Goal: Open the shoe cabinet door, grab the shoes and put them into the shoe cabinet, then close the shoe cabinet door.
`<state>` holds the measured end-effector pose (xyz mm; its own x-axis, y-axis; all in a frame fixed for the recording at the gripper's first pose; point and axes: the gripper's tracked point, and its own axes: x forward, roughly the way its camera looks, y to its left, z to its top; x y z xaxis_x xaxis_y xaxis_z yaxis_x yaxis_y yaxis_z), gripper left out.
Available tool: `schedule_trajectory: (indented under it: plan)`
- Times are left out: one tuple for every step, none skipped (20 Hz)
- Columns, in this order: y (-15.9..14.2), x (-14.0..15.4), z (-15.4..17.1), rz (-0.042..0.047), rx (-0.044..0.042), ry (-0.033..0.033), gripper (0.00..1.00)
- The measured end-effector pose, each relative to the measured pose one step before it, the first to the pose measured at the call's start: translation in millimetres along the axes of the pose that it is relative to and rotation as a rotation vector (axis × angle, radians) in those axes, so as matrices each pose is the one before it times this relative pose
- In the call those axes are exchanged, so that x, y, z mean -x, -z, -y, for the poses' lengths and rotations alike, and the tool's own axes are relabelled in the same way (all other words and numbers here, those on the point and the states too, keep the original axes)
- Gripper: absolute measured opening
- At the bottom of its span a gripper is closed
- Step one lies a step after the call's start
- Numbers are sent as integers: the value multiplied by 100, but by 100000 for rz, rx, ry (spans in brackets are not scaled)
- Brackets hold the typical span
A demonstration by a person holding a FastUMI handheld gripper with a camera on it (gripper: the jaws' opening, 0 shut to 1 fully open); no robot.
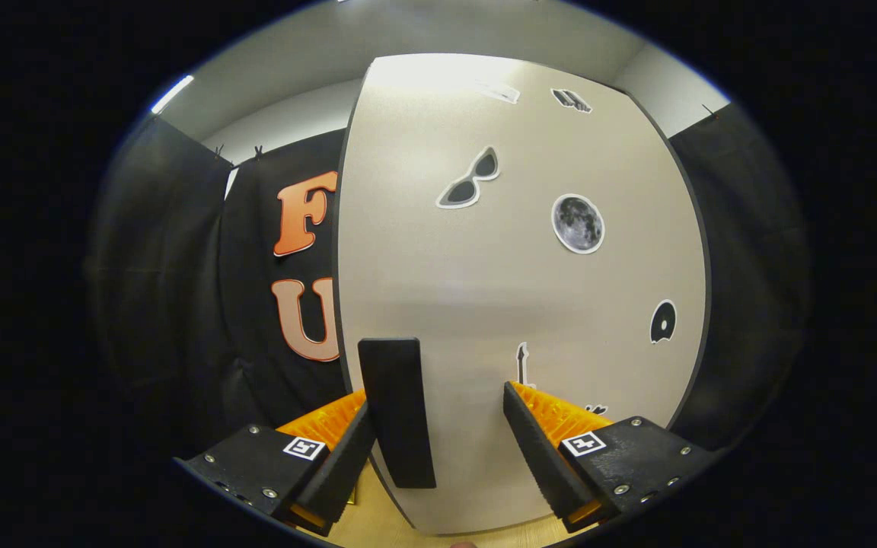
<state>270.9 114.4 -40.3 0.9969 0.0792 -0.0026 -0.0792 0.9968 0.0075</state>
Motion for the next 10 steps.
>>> schedule_trajectory:
  plan:
    - [-70, -100, -65, 285, 301, 833, 97]
    - [-12, -164, -73, 218, 583, 766, 97]
    - [-89, -120, -27, 502, 800, 683, 97]
    - [-22, -142, -3, 308, 923, 803, 97]
    - [-19, -70, -52, 239, 676, 638, 97]
    - [-26, -95, -60, 115, 407, 607, 97]
    - [77, 2, -58, -31, 119, 336, 97]
    - [50, -6, -42, 21, 42, 342, 97]
    - [-62, 118, -35, 71, -154, 566, 96]
    - [-63, -4, -102, 433, -404, 258, 96]
